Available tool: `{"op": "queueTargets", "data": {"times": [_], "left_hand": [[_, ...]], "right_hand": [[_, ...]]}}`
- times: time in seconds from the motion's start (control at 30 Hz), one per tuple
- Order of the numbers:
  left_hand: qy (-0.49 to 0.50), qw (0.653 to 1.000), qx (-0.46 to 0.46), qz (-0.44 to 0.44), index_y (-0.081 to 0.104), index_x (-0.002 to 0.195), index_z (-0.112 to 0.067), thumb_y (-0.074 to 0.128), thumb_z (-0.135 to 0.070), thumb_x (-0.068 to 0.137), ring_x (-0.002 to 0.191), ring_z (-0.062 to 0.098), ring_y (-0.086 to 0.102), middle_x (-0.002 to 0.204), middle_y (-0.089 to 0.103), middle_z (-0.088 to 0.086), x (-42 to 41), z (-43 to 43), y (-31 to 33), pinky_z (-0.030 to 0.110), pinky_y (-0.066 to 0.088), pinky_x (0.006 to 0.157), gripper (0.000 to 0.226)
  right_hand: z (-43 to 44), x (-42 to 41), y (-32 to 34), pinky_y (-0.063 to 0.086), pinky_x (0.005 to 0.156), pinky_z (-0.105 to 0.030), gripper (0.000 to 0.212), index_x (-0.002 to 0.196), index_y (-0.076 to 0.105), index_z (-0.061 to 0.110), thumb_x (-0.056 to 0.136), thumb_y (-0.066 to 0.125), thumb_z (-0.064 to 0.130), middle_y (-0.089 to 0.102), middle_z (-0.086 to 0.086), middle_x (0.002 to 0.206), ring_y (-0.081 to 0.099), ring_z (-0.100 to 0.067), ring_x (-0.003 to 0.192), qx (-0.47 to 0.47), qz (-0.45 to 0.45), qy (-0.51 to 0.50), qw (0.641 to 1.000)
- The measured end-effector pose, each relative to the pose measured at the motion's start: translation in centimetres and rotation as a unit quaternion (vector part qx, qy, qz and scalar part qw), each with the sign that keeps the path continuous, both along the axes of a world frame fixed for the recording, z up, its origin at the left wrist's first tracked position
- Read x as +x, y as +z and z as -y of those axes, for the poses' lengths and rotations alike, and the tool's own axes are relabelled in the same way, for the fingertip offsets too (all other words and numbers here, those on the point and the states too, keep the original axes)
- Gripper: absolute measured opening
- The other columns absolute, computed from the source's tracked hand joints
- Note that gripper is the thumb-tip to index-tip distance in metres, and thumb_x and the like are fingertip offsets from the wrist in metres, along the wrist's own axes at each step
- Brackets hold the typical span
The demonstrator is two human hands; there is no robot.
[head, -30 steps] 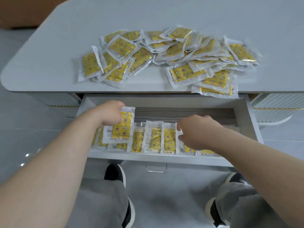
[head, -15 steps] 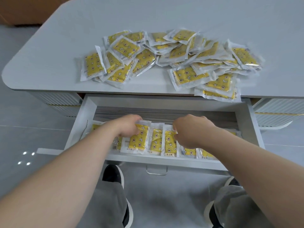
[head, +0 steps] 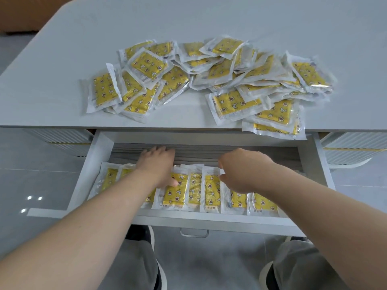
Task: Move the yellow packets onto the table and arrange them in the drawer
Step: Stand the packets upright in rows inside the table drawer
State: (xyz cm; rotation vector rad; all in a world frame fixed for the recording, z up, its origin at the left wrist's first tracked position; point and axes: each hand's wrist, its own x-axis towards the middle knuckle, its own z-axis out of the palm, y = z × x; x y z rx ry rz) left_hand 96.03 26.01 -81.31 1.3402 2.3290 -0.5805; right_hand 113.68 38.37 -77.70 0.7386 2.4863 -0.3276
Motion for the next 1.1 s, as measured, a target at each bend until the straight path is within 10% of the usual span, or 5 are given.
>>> {"op": "queueTargets", "data": {"times": [0.2,0.47,0.67,0.93,1.1], "left_hand": [[0.025,0.999,0.032,-0.029,0.054,0.121,-0.018,0.078,-0.034,0.083,0.113,0.026,0.057,0.122,0.056,0.005,2.7,-1.0,1.5,0.038,0.046,0.088,0.048],[0.166,0.928,0.277,0.184,0.068,0.078,-0.023,0.066,-0.046,0.092,0.066,0.014,0.068,0.071,0.071,-0.004,5.7,-2.3,9.1,0.029,0.055,0.064,0.027],[0.272,0.823,0.385,0.316,0.069,0.091,-0.016,0.058,-0.043,0.099,0.054,0.01,0.071,0.07,0.074,-0.002,6.4,-4.2,11.3,0.022,0.045,0.051,0.03],[-0.026,0.926,0.369,0.07,0.053,0.142,-0.024,0.071,-0.042,0.089,0.119,0.019,0.058,0.148,0.043,-0.008,7.4,-6.4,9.6,0.034,0.05,0.089,0.059],[-0.061,0.946,0.317,0.022,0.041,0.151,-0.021,0.066,-0.044,0.092,0.128,0.023,0.054,0.154,0.041,-0.006,8.1,-6.5,8.4,0.04,0.052,0.094,0.068]], "right_hand": [[-0.1,0.7,0.6,0.057,0.079,-0.037,0.026,0.121,0.064,0.024,0.099,0.051,0.029,0.067,0.002,0.118,0.069,-0.022,0.102,0.003,-0.004,-0.006,1.0],[-0.2,2.4,2.2,0.061,0.083,-0.041,0.04,0.109,0.07,0.013,0.1,0.052,0.048,0.075,-0.005,0.101,0.072,-0.023,0.092,-0.113,-0.077,-0.153,0.979],[0.0,4.6,3.8,0.055,0.067,-0.035,0.038,0.104,0.067,0.012,0.099,0.059,0.049,0.075,-0.006,0.089,0.075,-0.023,0.071,-0.35,-0.23,-0.463,0.781],[-0.9,6.8,4.7,0.045,0.059,-0.03,0.052,0.089,0.066,0.017,0.086,0.064,0.068,0.066,-0.002,0.079,0.066,-0.021,0.063,-0.425,-0.317,-0.634,0.563],[-1.3,7.4,4.7,0.043,0.057,-0.029,0.04,0.092,0.068,0.015,0.097,0.06,0.054,0.065,0.002,0.07,0.062,-0.015,0.06,-0.404,-0.377,-0.656,0.515]]}}
